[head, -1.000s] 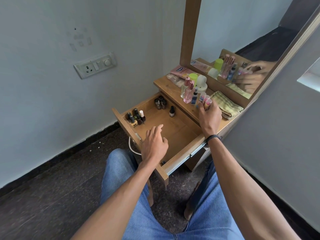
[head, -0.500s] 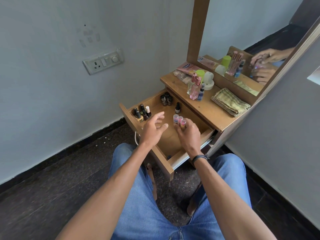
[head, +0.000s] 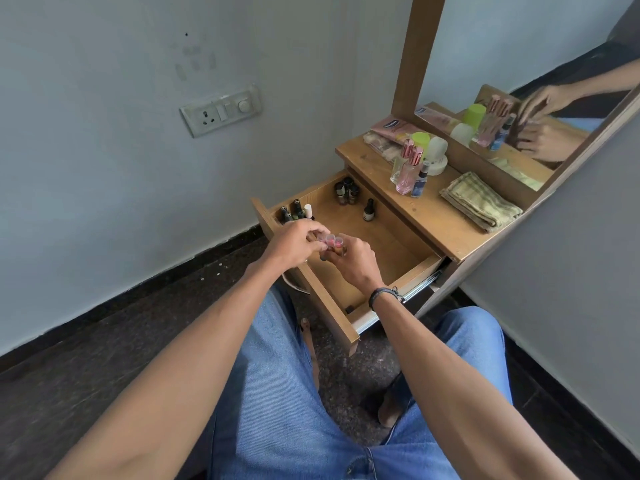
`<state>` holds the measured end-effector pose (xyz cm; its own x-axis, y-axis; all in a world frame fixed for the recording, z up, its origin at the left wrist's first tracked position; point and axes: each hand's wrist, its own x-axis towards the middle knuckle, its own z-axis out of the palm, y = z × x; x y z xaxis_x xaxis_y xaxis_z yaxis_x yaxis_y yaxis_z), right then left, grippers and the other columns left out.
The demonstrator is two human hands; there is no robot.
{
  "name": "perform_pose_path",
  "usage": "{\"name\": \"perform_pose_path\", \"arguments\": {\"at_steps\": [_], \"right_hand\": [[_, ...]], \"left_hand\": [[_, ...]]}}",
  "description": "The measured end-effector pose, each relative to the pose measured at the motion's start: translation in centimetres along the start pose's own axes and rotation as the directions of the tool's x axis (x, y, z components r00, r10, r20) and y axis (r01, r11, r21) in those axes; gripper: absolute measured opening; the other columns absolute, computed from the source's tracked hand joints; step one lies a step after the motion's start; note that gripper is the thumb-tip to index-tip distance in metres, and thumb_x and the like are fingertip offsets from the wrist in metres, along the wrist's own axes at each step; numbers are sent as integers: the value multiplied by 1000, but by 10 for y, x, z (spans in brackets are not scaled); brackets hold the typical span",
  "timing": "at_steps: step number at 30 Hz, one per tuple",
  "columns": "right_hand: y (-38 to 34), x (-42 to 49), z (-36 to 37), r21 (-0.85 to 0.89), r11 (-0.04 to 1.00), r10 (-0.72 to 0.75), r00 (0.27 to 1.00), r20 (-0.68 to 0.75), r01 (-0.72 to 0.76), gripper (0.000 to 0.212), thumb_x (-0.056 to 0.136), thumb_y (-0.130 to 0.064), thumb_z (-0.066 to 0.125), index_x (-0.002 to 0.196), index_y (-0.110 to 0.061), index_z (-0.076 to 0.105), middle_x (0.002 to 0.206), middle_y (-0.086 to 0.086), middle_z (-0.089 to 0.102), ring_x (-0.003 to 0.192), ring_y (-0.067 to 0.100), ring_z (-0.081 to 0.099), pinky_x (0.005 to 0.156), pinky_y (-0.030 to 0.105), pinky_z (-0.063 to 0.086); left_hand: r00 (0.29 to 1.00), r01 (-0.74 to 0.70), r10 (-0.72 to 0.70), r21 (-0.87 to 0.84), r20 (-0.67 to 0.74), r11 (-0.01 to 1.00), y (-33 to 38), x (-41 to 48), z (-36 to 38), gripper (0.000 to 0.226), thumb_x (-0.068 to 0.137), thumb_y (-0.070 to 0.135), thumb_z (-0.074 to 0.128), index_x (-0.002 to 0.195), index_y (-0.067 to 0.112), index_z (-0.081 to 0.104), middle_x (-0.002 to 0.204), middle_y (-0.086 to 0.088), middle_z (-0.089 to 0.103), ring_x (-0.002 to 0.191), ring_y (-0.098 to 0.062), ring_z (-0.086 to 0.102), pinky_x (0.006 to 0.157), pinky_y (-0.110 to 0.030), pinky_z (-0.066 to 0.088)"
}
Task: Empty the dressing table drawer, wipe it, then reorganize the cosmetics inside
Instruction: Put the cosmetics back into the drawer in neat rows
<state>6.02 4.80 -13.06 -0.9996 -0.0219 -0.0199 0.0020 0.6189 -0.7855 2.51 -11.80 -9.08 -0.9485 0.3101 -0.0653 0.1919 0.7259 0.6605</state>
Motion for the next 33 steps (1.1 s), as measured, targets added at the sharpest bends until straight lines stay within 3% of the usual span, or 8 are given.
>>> {"name": "perform_pose_path", "arguments": {"at_steps": [7,14,20,26,33], "right_hand": [[1,7,24,-58,997,47,998,39,-44,19,91,-32,74,101,-16,71,86,0,66,75,18,56,64,27,34],[5,10,32,-117,991,72,994,78,-62,24,89,-36,77,108,-22,73,97,4,74,85,23,67,76,39,57],[3,8,30,-120,991,68,991,112,-54,25,91,-31,74,113,-18,70,99,8,74,89,27,67,81,42,58],[-2,6,25,-78,993,107,976,192,-93,23,92,-25,64,114,-20,67,94,7,70,89,29,65,76,37,52],[-4,4,18,33,983,167,945,281,-183,46,83,-12,64,128,-22,65,102,5,67,92,22,61,73,28,46]], "left_hand": [[994,-67,44,248,100,966,-8,2,-9,19,85,22,80,103,27,75,100,13,68,86,-9,64,81,-39,57],[976,-39,-25,287,216,957,-6,15,-12,20,81,16,83,93,29,75,92,10,73,87,-8,68,81,-37,59],[961,-18,-71,321,266,947,-3,20,-15,26,83,13,81,106,25,76,102,4,75,93,-12,68,87,-36,57],[936,2,-110,310,334,951,1,23,-20,38,91,6,67,127,20,69,121,-1,71,113,-16,64,85,-26,44],[916,57,-163,285,365,957,1,25,-19,31,97,16,65,127,21,69,126,2,68,116,-16,59,90,-30,42]]}}
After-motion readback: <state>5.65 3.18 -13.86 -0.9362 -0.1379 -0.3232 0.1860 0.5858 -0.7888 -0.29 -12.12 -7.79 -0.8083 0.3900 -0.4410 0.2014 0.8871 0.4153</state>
